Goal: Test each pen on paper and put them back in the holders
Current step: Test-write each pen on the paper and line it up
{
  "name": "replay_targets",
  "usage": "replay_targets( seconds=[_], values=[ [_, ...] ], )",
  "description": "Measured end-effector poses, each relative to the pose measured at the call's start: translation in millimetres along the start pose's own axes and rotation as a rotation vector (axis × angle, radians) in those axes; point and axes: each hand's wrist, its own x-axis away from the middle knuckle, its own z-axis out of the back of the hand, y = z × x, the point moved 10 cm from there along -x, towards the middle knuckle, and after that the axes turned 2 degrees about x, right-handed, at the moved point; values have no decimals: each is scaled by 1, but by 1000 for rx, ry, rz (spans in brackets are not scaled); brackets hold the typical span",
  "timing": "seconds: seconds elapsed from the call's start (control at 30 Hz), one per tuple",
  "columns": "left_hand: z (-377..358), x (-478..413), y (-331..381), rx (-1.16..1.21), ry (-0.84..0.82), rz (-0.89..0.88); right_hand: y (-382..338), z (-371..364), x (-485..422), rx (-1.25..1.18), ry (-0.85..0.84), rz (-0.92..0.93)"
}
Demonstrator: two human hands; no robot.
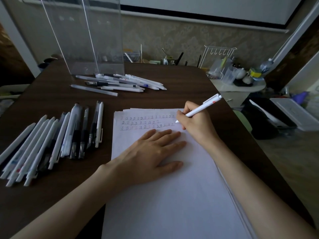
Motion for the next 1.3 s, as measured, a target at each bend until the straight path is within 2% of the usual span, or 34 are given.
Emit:
replay_targets(
  seconds=[0.6,1.03,1.17,1.3],
  values=[
    [-1,-1,-2,24,-15,10,-3,2,1,-8,11,-10],
    [0,-1,-2,22,2,-3,2,-2,1,-17,-40,-22],
    [1,-1,-1,27,9,-10,3,1,-2,21,5,-22],
    [5,0,0,45,45,-28,0,1,-1,-63,2,-14]
  ],
)
